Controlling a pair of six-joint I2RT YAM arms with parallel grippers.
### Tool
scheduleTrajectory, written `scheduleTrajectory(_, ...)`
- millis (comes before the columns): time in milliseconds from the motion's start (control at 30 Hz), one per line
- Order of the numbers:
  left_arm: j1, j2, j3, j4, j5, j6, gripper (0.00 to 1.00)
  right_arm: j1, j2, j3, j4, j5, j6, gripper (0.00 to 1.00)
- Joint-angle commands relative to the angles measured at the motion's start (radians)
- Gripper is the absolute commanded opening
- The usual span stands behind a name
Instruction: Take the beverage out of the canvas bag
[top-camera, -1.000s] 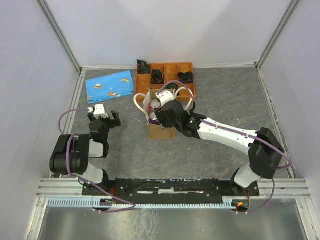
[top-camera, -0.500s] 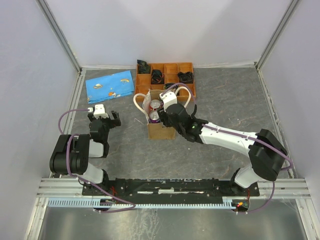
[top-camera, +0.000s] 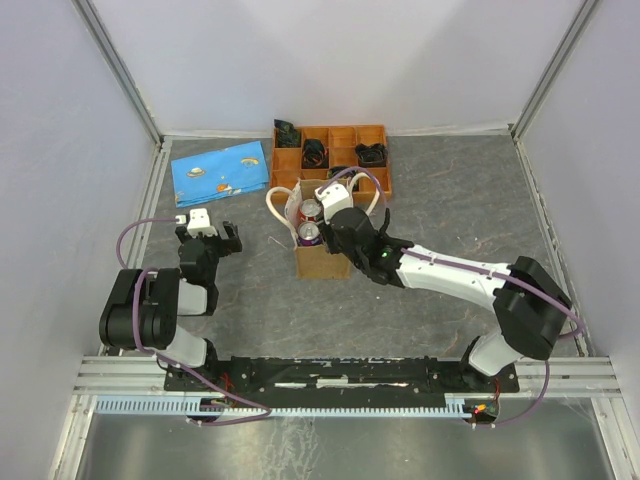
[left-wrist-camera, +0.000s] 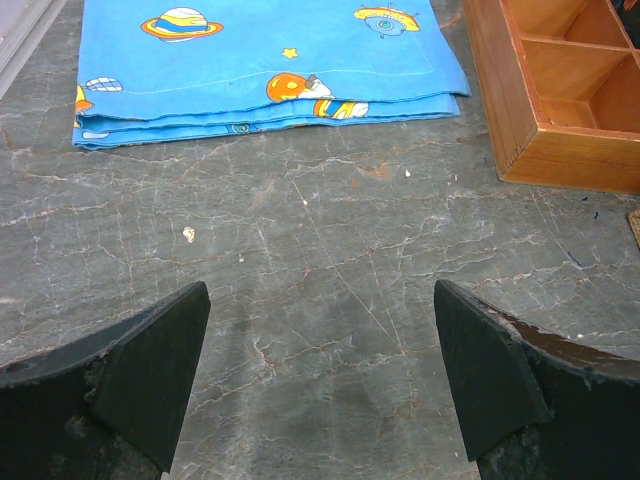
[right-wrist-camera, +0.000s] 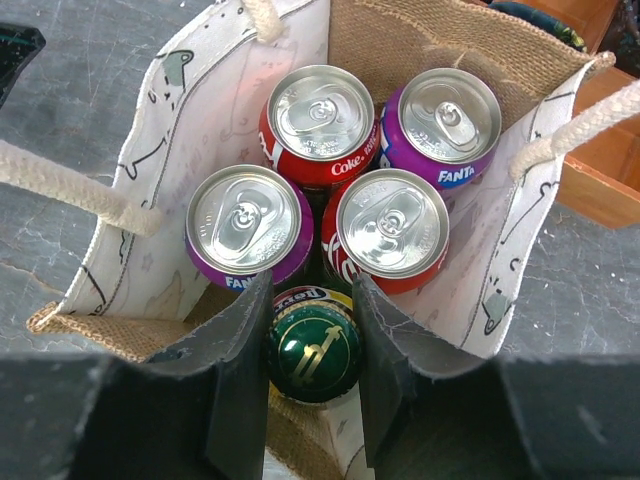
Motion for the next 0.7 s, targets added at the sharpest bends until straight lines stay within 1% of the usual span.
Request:
scheduleTrajectory(0,-0.003,0.004,0.024,0.032,0.013,0.048,0.99,0.003,-0.008,0.110,0.064,0.032,-0.122,0.00)
scheduleTrajectory(267,-0.004,0.006,0.024,0.033,0.014,0.048,0.99,0.003,-0.035,0.240,0.114,0.024,-0.204,0.00)
scheduleTrajectory(467,-0.003,0.005,0.024,0.033,0.014,0.048,0.99,0.003,-0.100,0.283,0.169,0.026,-0.269,0.00)
scheduleTrajectory(667,-0.003,0.006,0.024,0.033,0.013,0.048,0.99,0.003,-0.197,0.302,0.276,0.081,-0.400,0.00)
